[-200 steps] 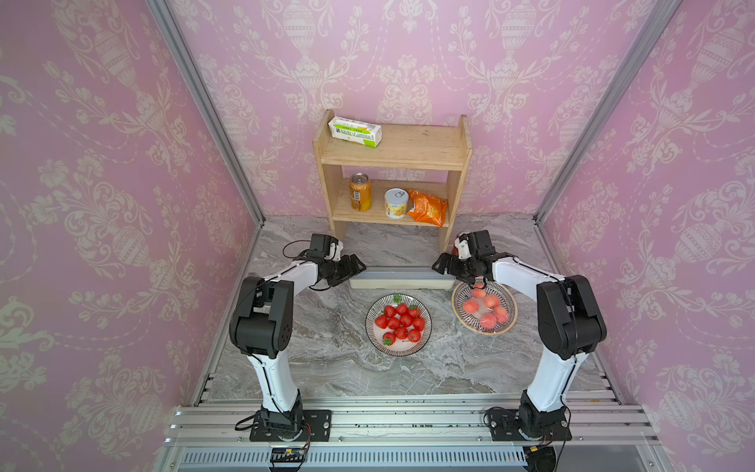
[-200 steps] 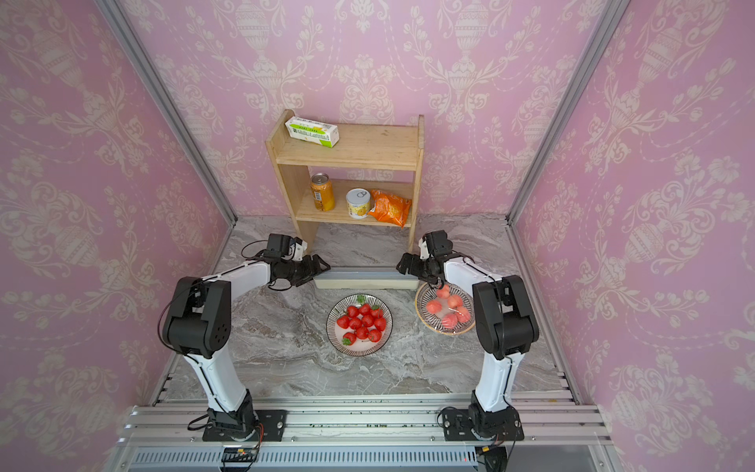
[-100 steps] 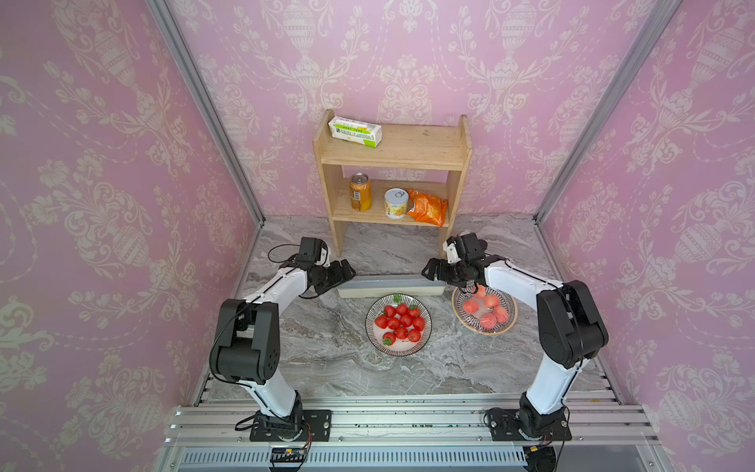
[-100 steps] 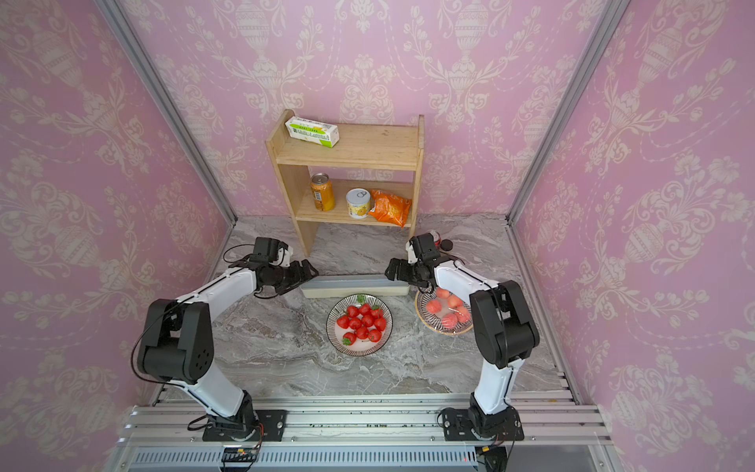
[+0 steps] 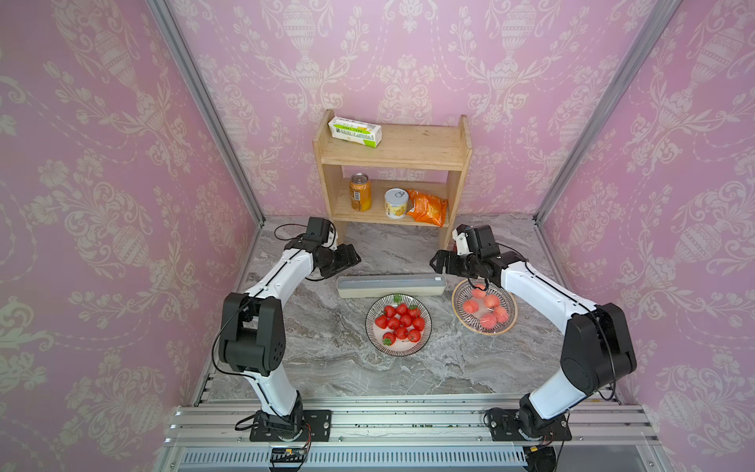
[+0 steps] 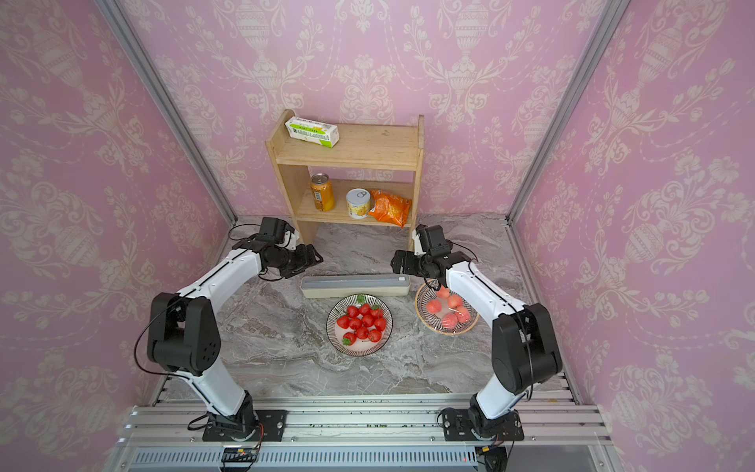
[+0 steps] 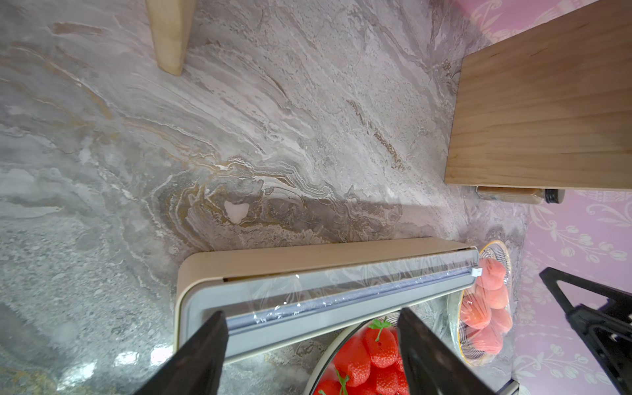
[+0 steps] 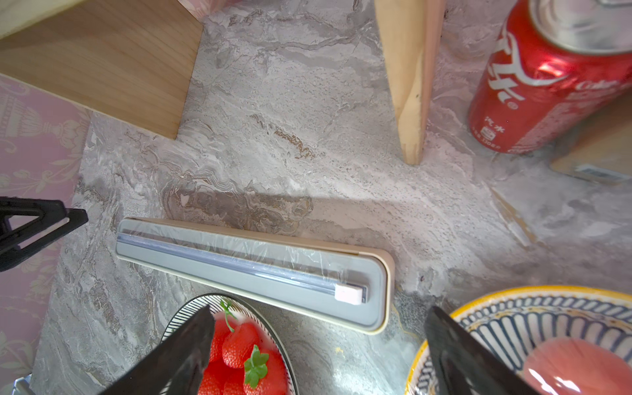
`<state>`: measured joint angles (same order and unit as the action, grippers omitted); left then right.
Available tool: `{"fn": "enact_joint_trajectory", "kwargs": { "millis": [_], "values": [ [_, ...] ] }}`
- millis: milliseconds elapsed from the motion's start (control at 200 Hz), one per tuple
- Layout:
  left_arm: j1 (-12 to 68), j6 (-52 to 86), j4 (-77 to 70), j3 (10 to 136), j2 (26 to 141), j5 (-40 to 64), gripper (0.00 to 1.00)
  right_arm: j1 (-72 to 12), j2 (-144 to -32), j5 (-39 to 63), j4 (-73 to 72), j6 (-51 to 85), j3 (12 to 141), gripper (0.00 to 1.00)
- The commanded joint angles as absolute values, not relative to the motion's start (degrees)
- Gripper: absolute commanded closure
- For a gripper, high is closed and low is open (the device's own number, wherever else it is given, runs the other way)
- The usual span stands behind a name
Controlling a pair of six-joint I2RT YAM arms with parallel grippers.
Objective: Wrap the plate with plastic wrap
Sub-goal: Move the plastic wrap cutting box to the center of the board, then pull the plastic wrap from the plastic wrap cutting box.
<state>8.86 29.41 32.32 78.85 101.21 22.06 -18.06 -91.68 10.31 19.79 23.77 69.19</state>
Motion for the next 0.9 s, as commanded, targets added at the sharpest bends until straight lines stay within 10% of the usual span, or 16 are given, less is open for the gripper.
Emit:
{"fn": "enact_joint_trajectory", "kwargs": {
  "millis": [0, 896],
  "values": [
    [9.87, 29.23, 38.59, 82.37, 103.99, 18.64, 0.21, -18.45, -88.71, 8.01, 22.32, 22.85, 65.76, 0.02],
    [12.1, 29.44, 40.75, 86.48, 112.83, 19.56, 0.35, -18.42, -83.35, 6.15, 23.57, 23.64, 61.25, 0.02]
  ]
}}
